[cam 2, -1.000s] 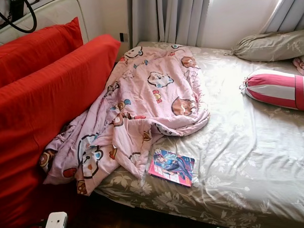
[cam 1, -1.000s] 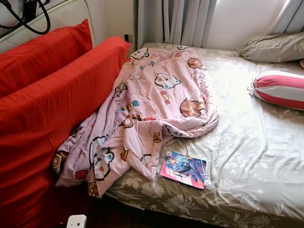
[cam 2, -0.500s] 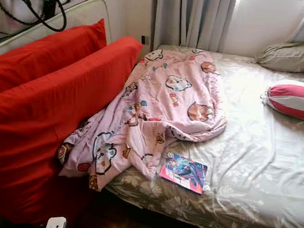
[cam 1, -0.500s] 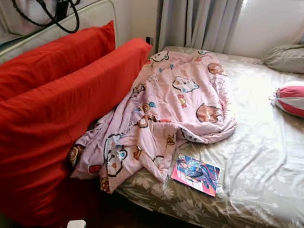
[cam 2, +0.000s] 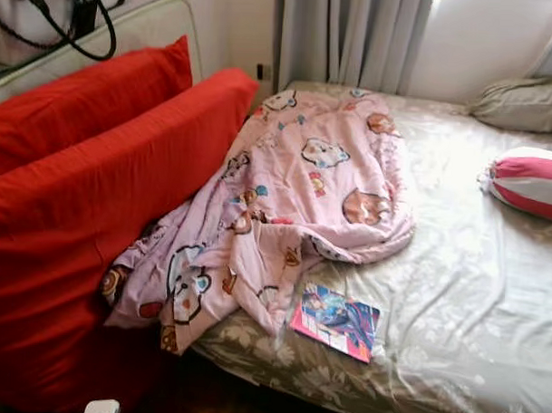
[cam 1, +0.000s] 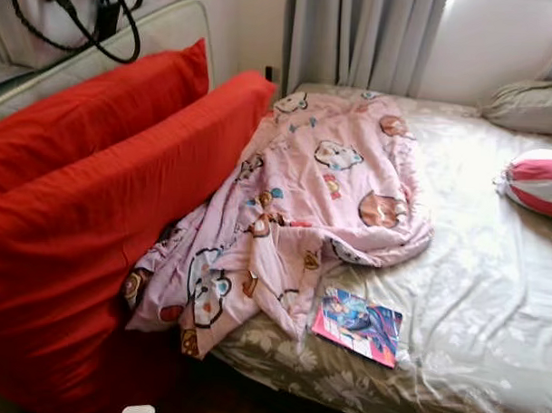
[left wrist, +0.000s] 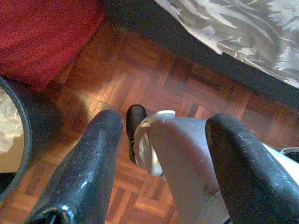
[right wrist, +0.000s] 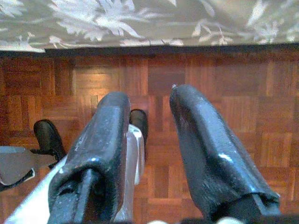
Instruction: Clean up the room
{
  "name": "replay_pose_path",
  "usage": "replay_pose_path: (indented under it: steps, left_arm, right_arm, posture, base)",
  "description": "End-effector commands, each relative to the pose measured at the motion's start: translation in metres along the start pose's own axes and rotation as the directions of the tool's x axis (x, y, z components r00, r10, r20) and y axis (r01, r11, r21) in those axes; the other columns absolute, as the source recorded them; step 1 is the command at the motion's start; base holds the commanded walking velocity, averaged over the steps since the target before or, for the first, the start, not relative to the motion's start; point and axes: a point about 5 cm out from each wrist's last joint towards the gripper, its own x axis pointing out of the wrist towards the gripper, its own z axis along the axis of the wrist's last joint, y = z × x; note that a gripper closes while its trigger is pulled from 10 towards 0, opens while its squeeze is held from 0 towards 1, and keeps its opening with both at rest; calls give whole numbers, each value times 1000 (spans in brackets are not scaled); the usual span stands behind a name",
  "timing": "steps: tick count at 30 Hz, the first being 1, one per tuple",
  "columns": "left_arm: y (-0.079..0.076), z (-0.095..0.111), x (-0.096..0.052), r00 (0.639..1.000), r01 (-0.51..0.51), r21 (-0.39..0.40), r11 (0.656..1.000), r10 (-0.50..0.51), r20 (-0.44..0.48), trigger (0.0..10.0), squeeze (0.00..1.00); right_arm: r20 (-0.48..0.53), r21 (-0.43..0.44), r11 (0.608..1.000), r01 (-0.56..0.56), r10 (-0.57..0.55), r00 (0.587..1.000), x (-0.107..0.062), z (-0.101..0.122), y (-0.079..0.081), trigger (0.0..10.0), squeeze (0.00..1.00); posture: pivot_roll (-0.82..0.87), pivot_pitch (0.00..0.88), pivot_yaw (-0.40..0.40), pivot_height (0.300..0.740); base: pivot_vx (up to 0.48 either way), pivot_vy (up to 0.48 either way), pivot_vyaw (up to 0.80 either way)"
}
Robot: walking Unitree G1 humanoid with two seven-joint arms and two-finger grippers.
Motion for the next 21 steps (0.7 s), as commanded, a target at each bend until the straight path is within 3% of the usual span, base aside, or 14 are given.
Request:
replay_pose_path:
  steps: [1, 8, 14, 16, 18, 19, 20, 21]
  left_arm:
    - [-3, -6, 0, 999, 0, 15, 1000, 0, -35, 10000, 0]
    - [-6, 1, 3, 1000, 4, 16, 1000, -3, -22, 10000, 0]
    - [-5, 15, 6, 1000, 12, 27, 1000, -13, 28, 10000, 0]
    - [-5, 22, 7, 998, 24, 34, 999, -26, 63, 10000, 0]
    - [-5, 44, 9, 982, 55, 20, 998, -58, 180, 10000, 0]
    - [-5, 44, 9, 982, 55, 20, 998, -58, 180, 10000, 0]
    - [-6, 67, 10, 953, 76, 22, 997, -79, 291, 10000, 0]
    - [-6, 67, 10, 953, 76, 22, 997, -79, 291, 10000, 0]
  right_arm:
    - [-12, 10, 1000, 8, -8, 1000, -1, -2, -2, 10000, 0]
    - [20, 3, 1000, -10, 10, 1000, 0, 3, 1, 10000, 0]
    - [51, -18, 1000, -7, 8, 999, 3, 13, 3, 10000, 0]
    - [82, -7, 1000, -27, 28, 996, 5, 21, 6, 10000, 0]
    - [151, -29, 998, -54, 58, 987, 7, 37, 11, 10000, 0]
    - [151, -29, 998, -54, 58, 987, 7, 37, 11, 10000, 0]
    - [225, -51, 996, -75, 85, 971, 9, 54, 16, 10000, 0]
    - [225, -51, 996, -75, 85, 971, 9, 54, 16, 10000, 0]
  posture:
    - [53, 78, -35, 740]
    - [48, 79, -39, 740]
    - [49, 79, -40, 740]
    - [51, 80, -40, 740]
    - [49, 84, -41, 740]
    - [49, 84, -41, 740]
    - [50, 84, -41, 740]
    - [50, 84, -41, 740]
  base:
    - [292, 0, 0]
    - [296, 0, 0]
    - [0, 0, 0]
    - [0, 0, 0]
    - [0, 0, 0]
    - [0, 0, 0]
    - [0, 0, 0]
    - [0, 0, 0]
